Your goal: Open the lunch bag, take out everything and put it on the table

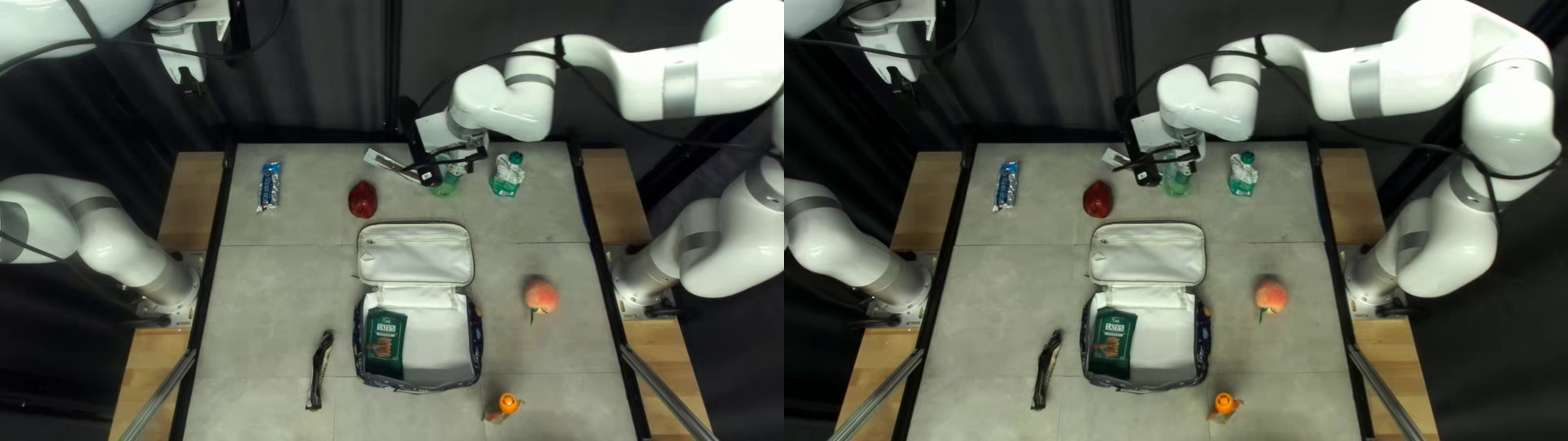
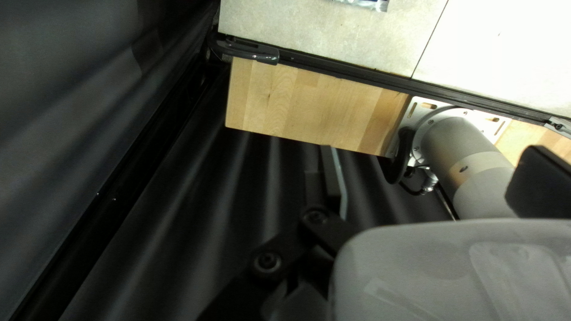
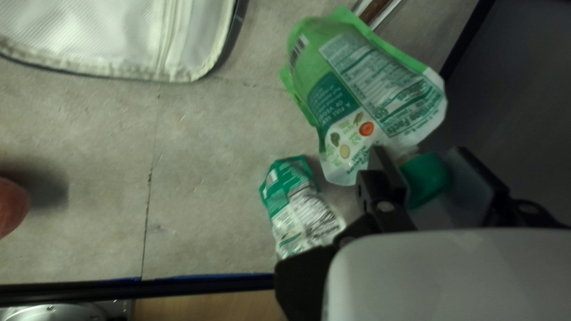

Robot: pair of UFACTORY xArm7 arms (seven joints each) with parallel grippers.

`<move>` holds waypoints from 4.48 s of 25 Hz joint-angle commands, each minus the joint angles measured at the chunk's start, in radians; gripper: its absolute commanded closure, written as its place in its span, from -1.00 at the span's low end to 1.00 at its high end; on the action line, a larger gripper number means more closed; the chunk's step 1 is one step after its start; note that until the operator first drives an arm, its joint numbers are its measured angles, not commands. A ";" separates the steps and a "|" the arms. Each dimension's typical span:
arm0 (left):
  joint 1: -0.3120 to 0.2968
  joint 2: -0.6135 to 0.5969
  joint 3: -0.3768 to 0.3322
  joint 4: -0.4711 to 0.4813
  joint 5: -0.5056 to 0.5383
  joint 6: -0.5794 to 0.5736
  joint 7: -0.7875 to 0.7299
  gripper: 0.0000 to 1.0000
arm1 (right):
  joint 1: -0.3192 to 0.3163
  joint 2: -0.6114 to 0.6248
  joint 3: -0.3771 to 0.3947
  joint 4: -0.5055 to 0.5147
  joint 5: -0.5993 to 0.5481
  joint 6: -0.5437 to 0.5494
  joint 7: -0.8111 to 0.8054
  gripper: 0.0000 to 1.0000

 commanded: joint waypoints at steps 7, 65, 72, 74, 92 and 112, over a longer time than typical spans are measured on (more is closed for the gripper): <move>0.000 0.000 0.000 0.000 0.000 0.000 0.000 -1.00 | 0.015 0.040 0.007 0.004 -0.042 -0.036 0.028 1.00; 0.000 0.000 0.000 0.000 0.000 0.000 0.000 -1.00 | 0.247 -0.393 0.105 -0.217 0.232 0.149 -0.005 -1.00; 0.000 0.000 0.000 0.000 0.000 0.000 0.000 -1.00 | 0.240 -0.518 0.026 -0.272 0.269 0.230 -0.158 -1.00; 0.000 0.000 0.000 0.000 0.000 0.000 0.000 -1.00 | 0.231 -0.547 -0.030 -0.271 0.290 0.250 -0.236 -1.00; 0.000 0.000 0.000 0.000 0.000 0.000 0.000 -1.00 | 0.112 -0.553 -0.097 -0.208 0.237 0.383 -0.115 -1.00; -0.099 -0.210 -0.356 -0.184 -0.185 -0.009 -0.393 -1.00 | 0.022 -0.534 -0.203 -0.064 0.235 0.526 -0.089 -1.00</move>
